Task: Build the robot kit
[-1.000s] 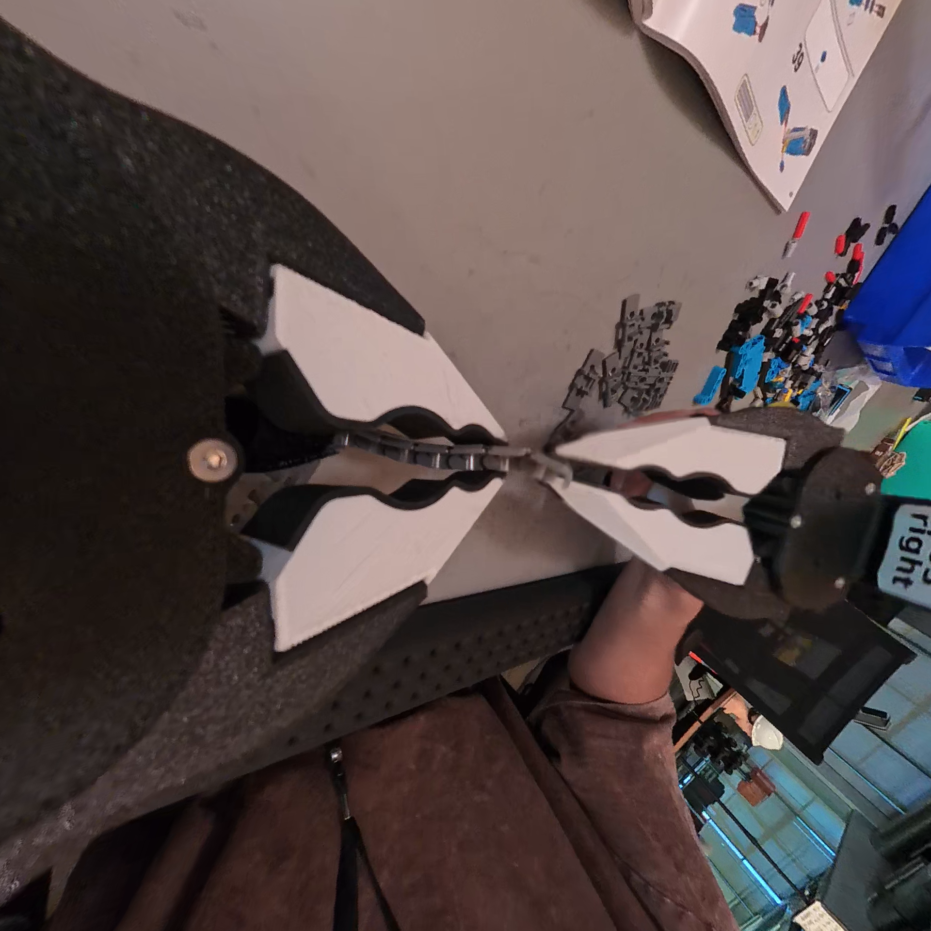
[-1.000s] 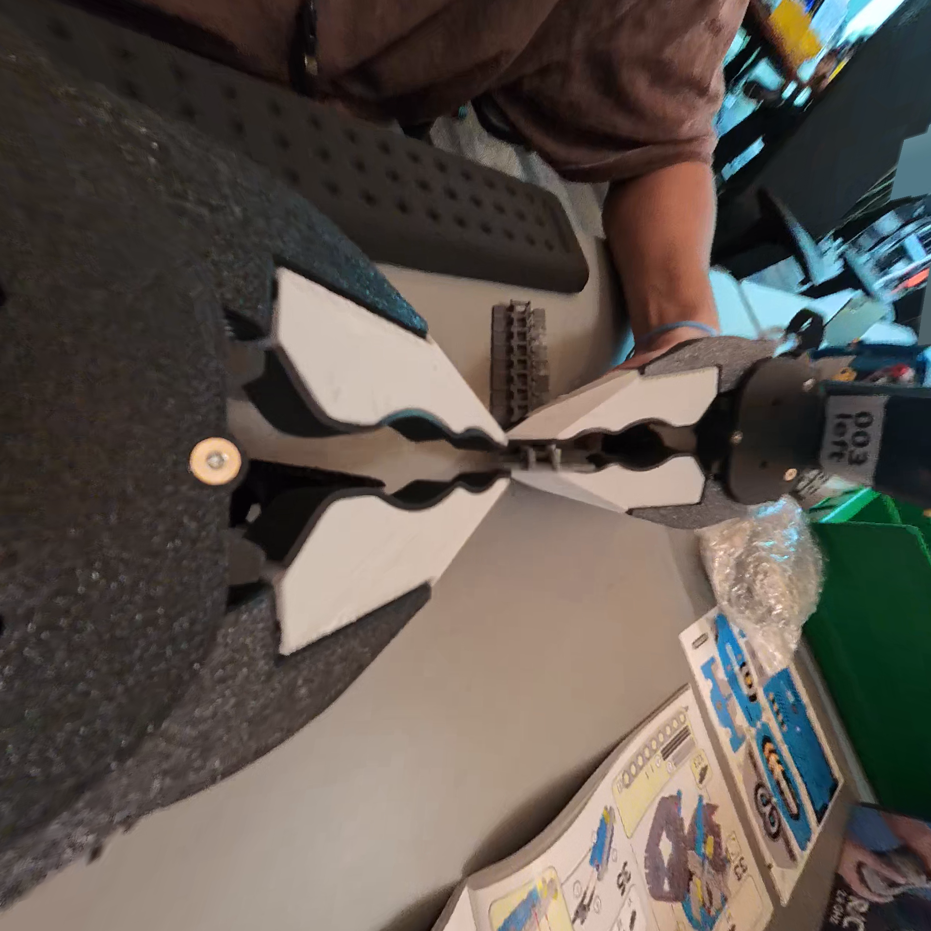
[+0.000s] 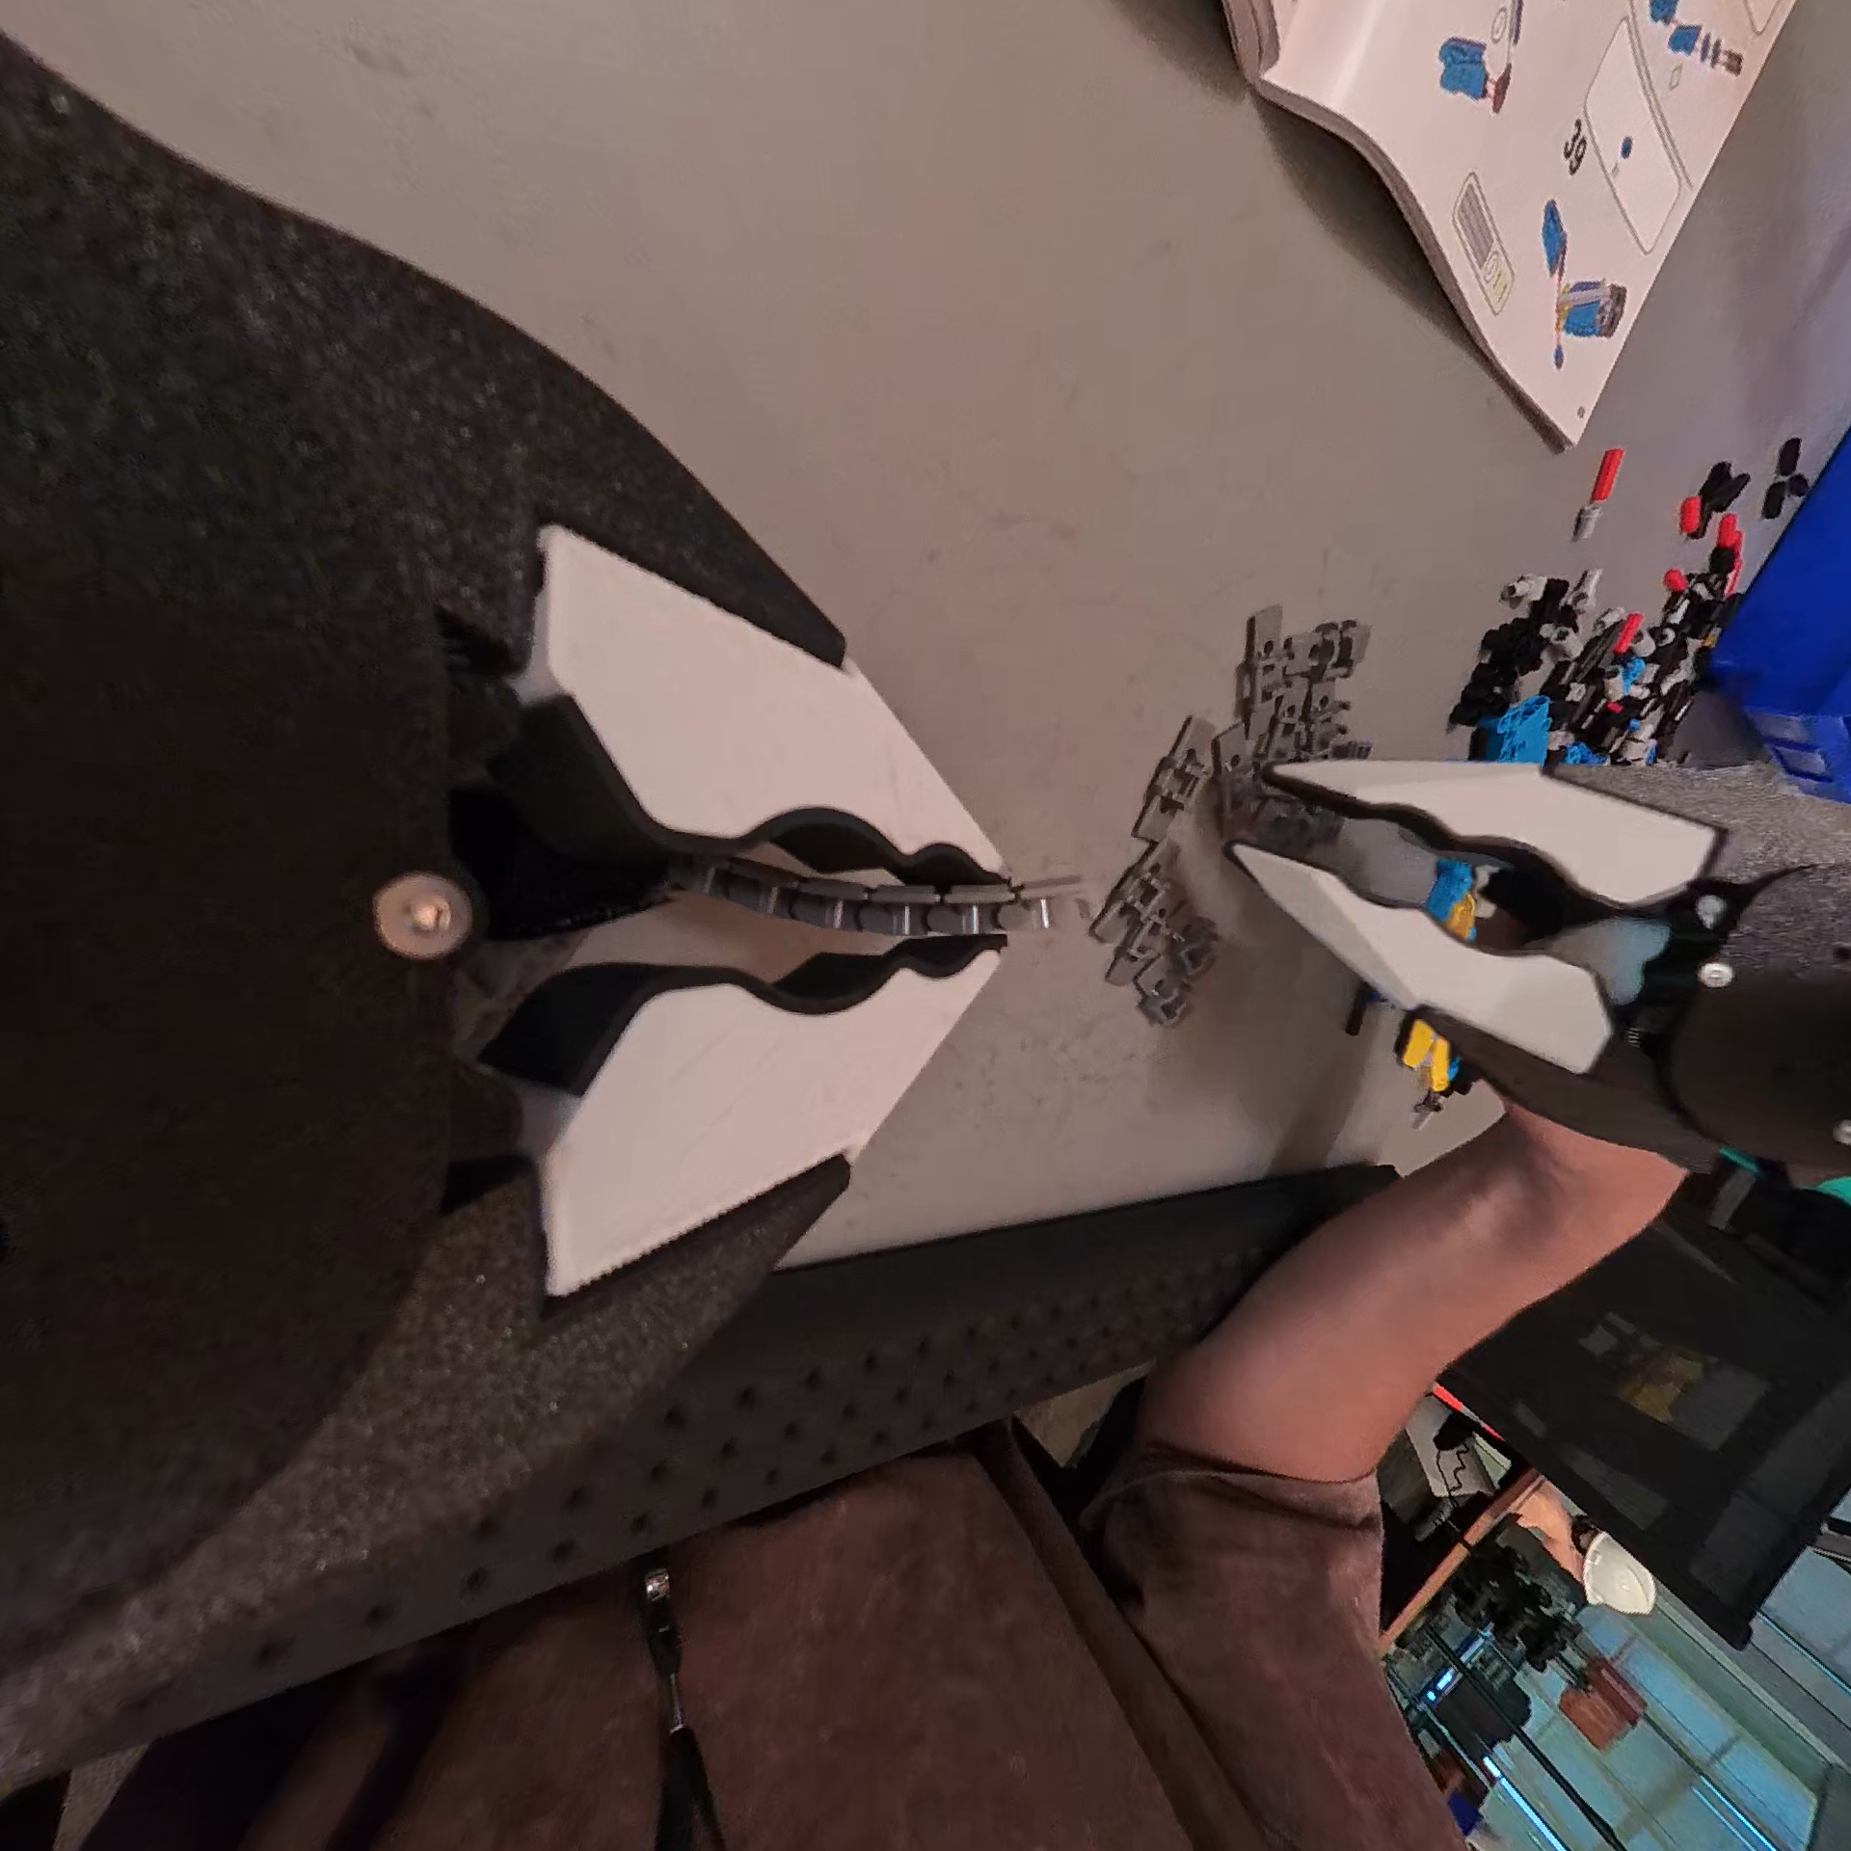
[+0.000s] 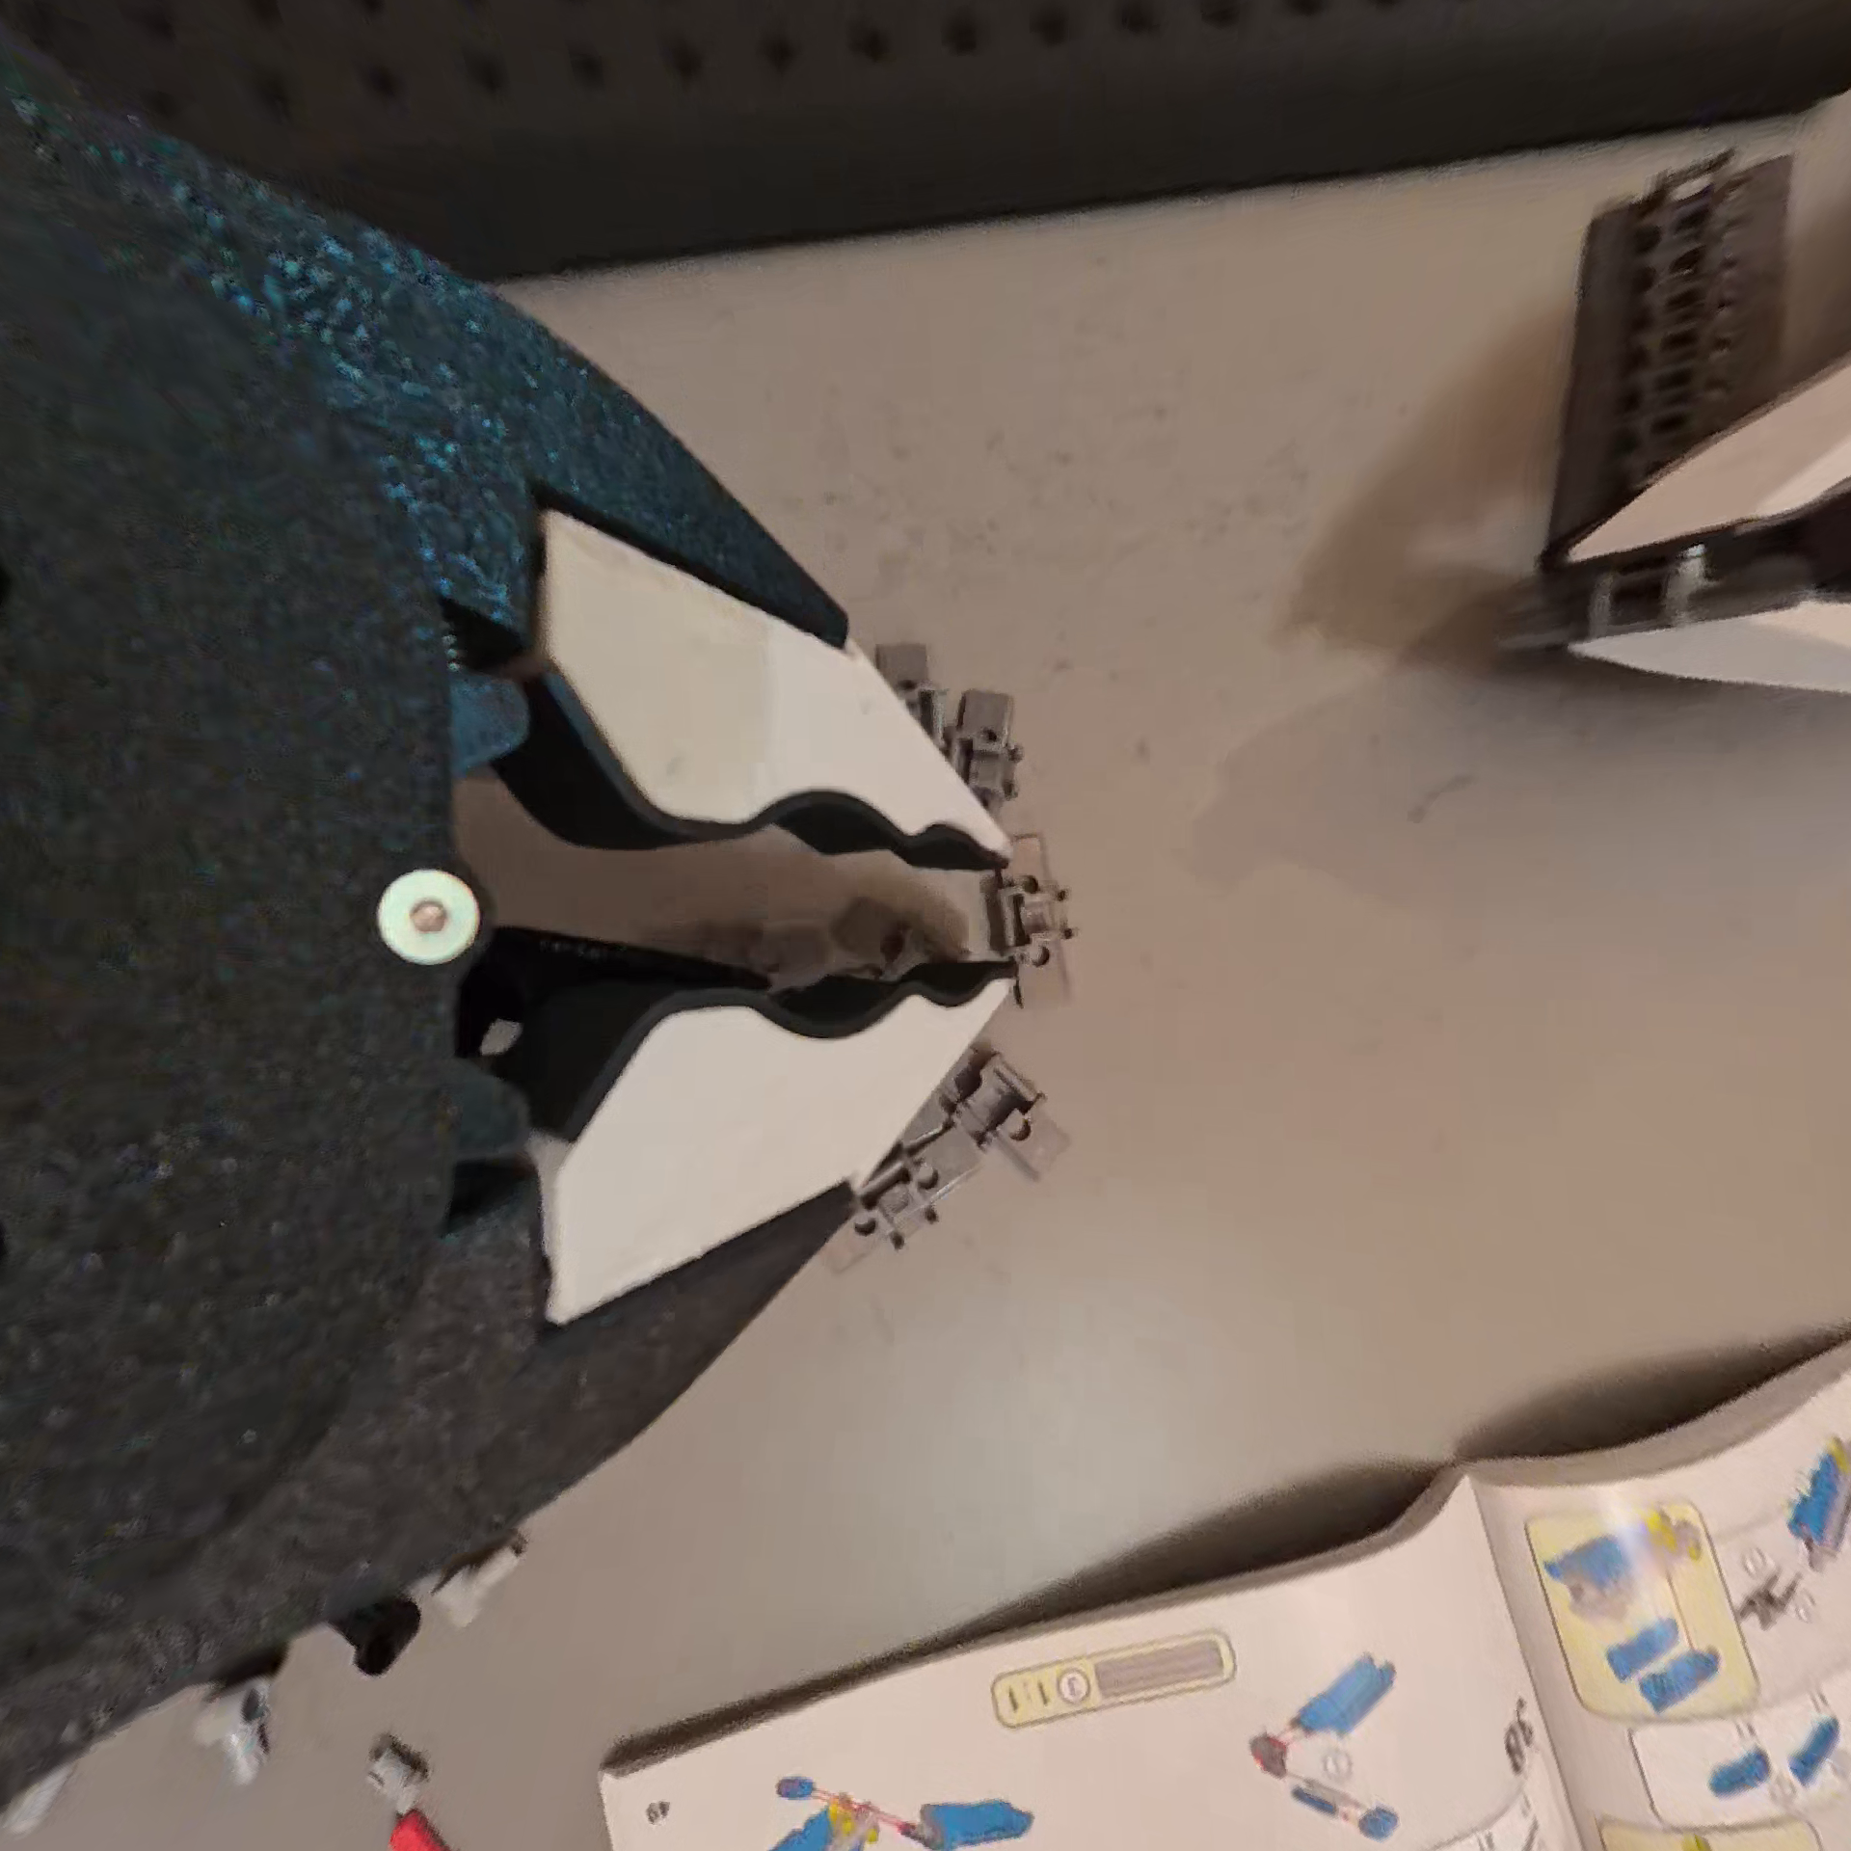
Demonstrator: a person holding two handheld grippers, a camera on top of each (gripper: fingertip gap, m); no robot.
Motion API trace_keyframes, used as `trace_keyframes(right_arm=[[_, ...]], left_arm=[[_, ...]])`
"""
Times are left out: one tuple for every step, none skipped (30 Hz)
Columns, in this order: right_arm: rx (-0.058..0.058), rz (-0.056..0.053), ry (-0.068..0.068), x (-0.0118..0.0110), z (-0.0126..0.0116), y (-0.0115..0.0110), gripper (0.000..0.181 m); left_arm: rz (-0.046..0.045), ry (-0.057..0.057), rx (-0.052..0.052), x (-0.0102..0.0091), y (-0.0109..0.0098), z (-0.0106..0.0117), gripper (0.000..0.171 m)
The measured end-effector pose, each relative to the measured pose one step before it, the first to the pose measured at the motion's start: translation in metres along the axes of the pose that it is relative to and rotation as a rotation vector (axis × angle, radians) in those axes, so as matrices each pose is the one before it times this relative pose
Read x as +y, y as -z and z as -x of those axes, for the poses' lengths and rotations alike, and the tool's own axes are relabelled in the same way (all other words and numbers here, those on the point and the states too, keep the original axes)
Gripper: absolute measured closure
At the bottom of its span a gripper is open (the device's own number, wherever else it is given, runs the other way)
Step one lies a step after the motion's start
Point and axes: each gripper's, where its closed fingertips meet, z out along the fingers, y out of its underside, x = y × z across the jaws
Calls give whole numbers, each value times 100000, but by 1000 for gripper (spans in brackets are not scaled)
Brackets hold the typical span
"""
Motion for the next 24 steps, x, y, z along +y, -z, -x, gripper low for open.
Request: trace_keyframes(right_arm=[[1732, 2330, 2678, 295, -38, -482, 163], [1542, 2839, 1824, 406, -51, -452, 163], [1315, 2329, 874, 306, -91, -429, 163], [-832, 497, 176, -4, 210, -355, 163], [-1905, 49, -531, -96, 376, -257, 162], [-195, -538, -202, -223, 107, -44, 162], [-1389, 80, -43, -98, 299, -39, 163], [-2047, -730, -220, -213, 387, -70, 163], [-3340, -1779, -587, -365, 572, -78, 163], [-1677, -842, -690, -238, 282, -89, 163], [-672, 301, -192, -26, 122, -129, 162], [-1299, -632, 117, -136, 268, -121, 162], [-2318, -697, -28, -159, 423, -174, 162], [-2360, -638, 9, -194, 456, -250, 162], [-2448, -672, 374, -249, 512, -278, 161], [-2126, -425, 554, -262, 521, -314, 160], [-1993, -100, 814, -261, 569, -337, 159], [-3102, -330, 1312, -320, 805, -340, 158], [-4518, -1481, 1664, -472, 1070, -269, 158], [-2601, -1605, 1805, -479, 740, -159, 158], [314, -1079, 1956, -369, 209, -55, 158], [2449, -524, 2062, -248, -211, -3, 158], [4140, -230, 2546, -125, -522, -37, 158], [4395, 108, 2796, -2, -568, -150, 158]], left_arm=[[443, -60, -27, 62, -42, -6, 164], [468, 38, 78, 62, -37, -19, 164], [292, 60, 164, 48, -40, -21, 164], [177, 123, 204, 24, -16, -13, 164], [106, 224, 218, 21, -1, -18, 164], [9, 241, 159, 1, 0, 7, 164], [-15, 228, 107, 5, 3, 4, 164], [99, 254, 148, 16, 3, -1, 164], [117, 157, 137, 25, -4, -10, 164], [111, 28, 24, 17, -17, -5, 164], [177, -31, 43, 29, -16, -13, 164], [216, 20, 49, 32, -9, -8, 164], [154, 65, 14, 18, -22, -4, 164], [125, 121, 6, 21, -11, 13, 164], [64, 127, 38, 9, -4, 1, 164], [-26, 126, 49, -13, 10, 10, 164], [-26, 164, 70, 7, -1, 5, 164], [101, 228, 98, 16, 3, 7, 164], [84, 212, 45, 17, -2, 7, 164], [-22, 99, 16, -9, 6, 8, 164], [-18, 27, 18, -2, -1, -4, 164], [25, 27, 13, 8, 2, 10, 164], [113, 61, -55, 19, -4, 10, 164], [119, 35, 7, 7, -8, 1, 164]])
